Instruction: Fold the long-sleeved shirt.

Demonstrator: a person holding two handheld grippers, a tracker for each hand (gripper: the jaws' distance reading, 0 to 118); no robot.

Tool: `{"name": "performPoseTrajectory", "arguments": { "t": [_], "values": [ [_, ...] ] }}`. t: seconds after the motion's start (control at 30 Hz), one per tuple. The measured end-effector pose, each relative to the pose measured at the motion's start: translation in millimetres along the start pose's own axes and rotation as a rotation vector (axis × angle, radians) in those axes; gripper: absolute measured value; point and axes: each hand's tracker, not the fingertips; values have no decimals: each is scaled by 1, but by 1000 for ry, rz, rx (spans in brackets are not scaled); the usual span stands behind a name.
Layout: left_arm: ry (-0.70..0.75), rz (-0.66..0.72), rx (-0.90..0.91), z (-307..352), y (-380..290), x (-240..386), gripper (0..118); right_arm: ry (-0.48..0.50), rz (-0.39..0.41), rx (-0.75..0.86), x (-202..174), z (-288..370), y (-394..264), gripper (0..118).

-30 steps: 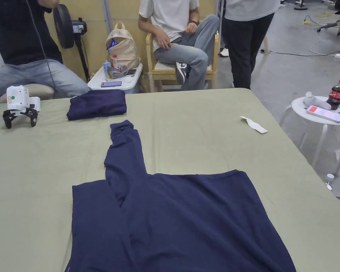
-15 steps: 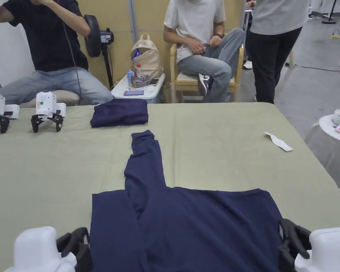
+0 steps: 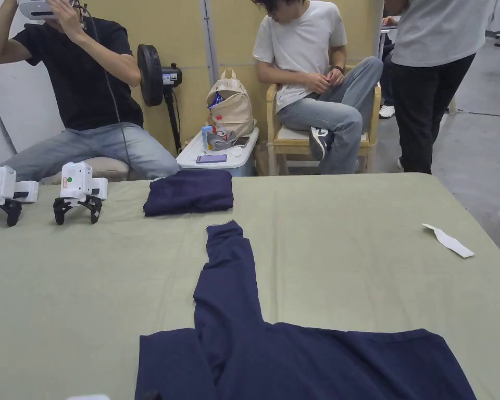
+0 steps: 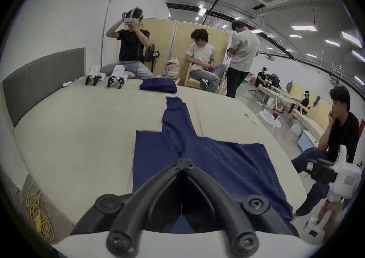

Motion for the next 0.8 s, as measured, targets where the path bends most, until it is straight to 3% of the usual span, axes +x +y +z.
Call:
{"name": "performPoseTrajectory", "arguments": {
  "t": [0.07, 0.17, 0.2, 0.4, 0.5, 0.57, 0.7, 0.77, 0.8],
  "values": [
    [-67, -6, -36, -41, 37, -5, 3, -10, -1, -3, 12, -7, 4, 1],
    [-127, -14, -9, -131, 100, -11, 74, -19, -14, 0, 28, -23, 10, 1],
    [-114, -29, -25, -173, 123, -10, 82, -25, -16, -3, 34, -31, 12, 1],
    [16, -94, -229, -438, 197, -10, 80, -26, -29, -80, 68, -92, 9, 1],
    [75, -128, -341, -536, 195, -6, 80, -71, 28, -144, 79, -119, 0, 1],
    [40, -114, -464, -588, 188, -3, 80, -86, 24, -181, 85, -132, -5, 1],
    [153, -53, -601, -641, 161, 2, 82, -84, 13, -229, 95, -137, -13, 1],
    [138, -113, -483, -631, 167, 16, 86, -113, 47, -247, 94, -134, -14, 1],
    [175, -130, -541, -619, 160, 20, 71, -123, 55, -248, 94, -130, -15, 1]
  ]
}}
